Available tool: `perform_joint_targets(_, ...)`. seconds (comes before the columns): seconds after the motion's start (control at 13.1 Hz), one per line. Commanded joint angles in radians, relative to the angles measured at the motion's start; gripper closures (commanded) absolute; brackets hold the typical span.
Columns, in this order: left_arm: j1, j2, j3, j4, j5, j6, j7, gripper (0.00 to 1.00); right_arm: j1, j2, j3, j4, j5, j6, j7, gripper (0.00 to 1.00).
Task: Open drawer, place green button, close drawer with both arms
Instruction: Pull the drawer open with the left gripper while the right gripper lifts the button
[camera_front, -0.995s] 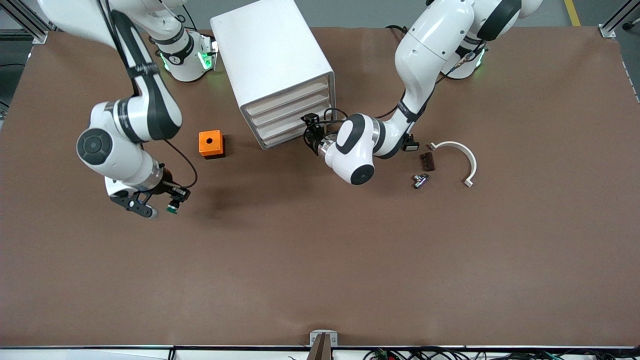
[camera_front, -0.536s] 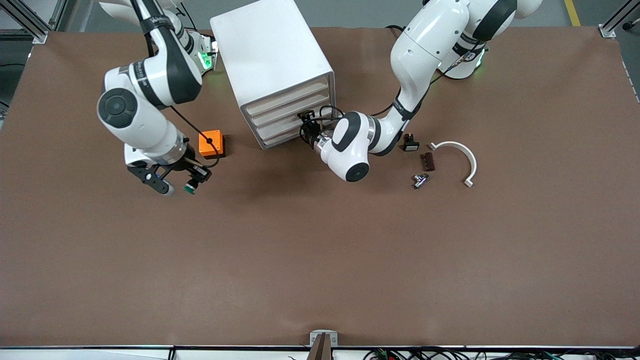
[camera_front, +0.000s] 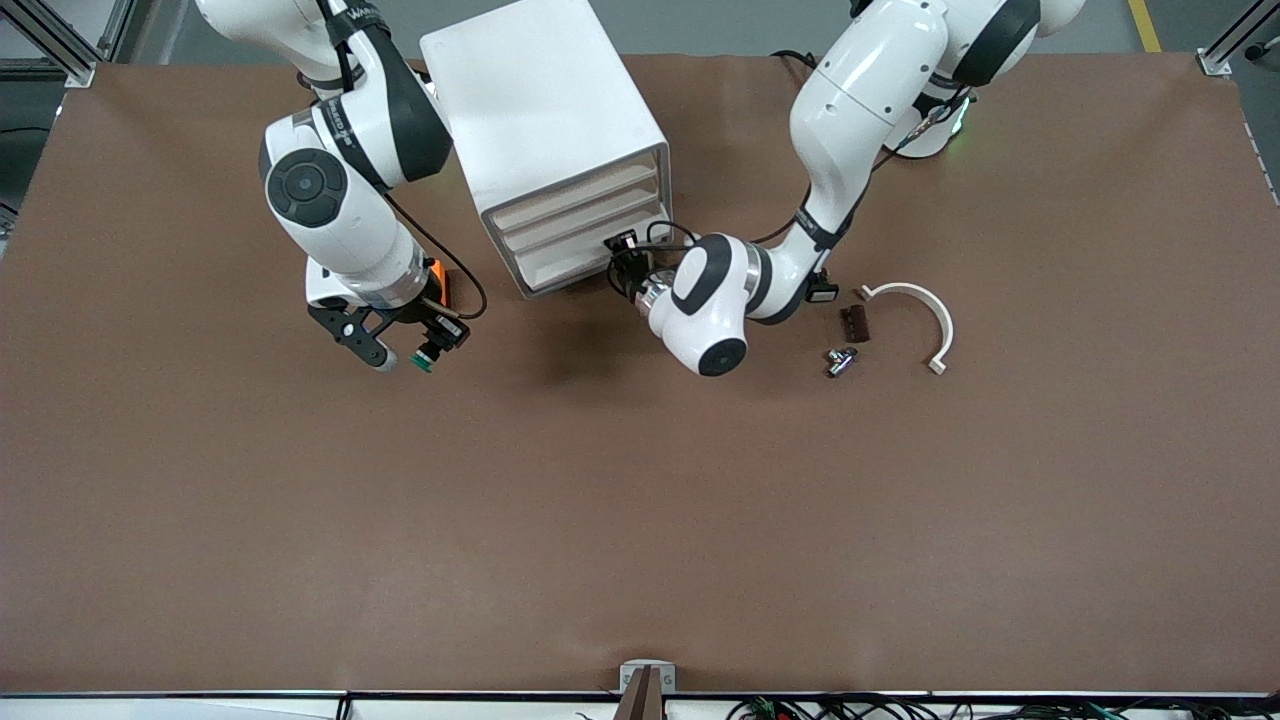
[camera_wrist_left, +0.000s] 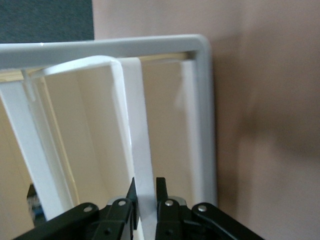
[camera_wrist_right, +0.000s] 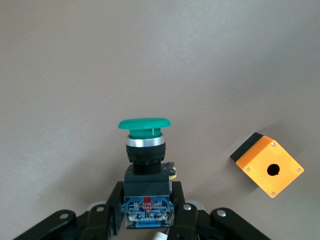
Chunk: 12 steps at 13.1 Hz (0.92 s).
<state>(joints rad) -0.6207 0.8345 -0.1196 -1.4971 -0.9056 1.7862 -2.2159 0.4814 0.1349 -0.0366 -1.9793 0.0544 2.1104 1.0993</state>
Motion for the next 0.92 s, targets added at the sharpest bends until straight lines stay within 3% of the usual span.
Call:
perform_joint_targets(0.0,0.039,0.015,0.06,0.087,0.042,-0.031,0.01,1.0,0.034,0.006,-0.009,0.026,0.002,-0.009,0.068,1.0)
perform_joint_targets(0.61,0.095,0.074,0.069,0.138,0.028,0.077,0.189,1.0,0.114,0.026,-0.009,0.033,-0.011,0.02,0.201,1.0)
perform_joint_targets(0.77,0.095,0.084,0.069,0.138,0.028,0.079,0.206,0.85,0.149,0.043,-0.011,0.036,-0.015,0.04,0.26,1.0)
perform_joint_targets(0.84,0.095,0.084,0.069,0.138,0.028,0.079,0.208,0.63,0.163,0.055,-0.011,0.042,-0.028,0.049,0.29,1.0)
